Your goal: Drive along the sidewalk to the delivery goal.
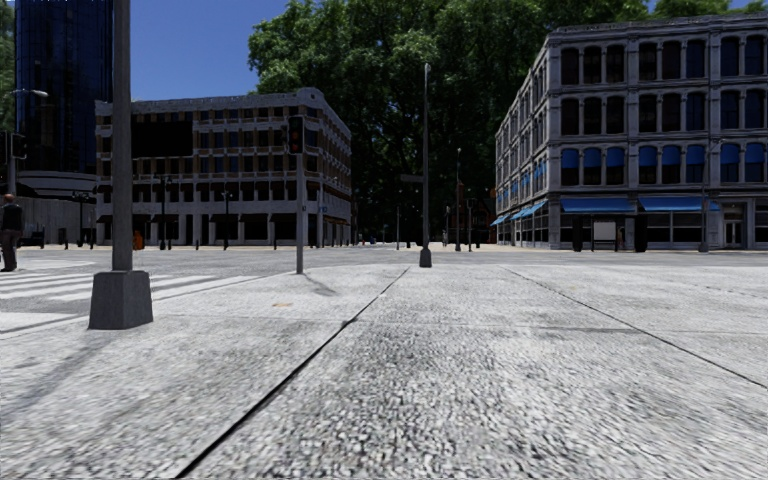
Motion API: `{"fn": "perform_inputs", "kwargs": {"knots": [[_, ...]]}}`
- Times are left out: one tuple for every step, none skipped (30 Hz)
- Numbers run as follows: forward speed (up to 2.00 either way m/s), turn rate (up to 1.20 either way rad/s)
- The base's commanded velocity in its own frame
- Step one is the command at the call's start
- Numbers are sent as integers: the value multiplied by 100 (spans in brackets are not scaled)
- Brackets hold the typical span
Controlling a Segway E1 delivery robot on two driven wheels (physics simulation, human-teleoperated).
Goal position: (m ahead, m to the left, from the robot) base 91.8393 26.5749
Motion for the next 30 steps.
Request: {"fn": "perform_inputs", "kwargs": {"knots": [[200,27],[200,27],[200,28],[200,29],[200,30],[200,30],[200,31],[200,33],[200,42],[200,42],[200,46],[200,47],[200,47],[200,47],[200,47],[200,47],[200,47],[200,47],[200,47],[200,47],[200,47],[200,47],[200,46],[200,35],[200,35],[200,13],[200,0],[200,0],[200,0],[200,0]]}}
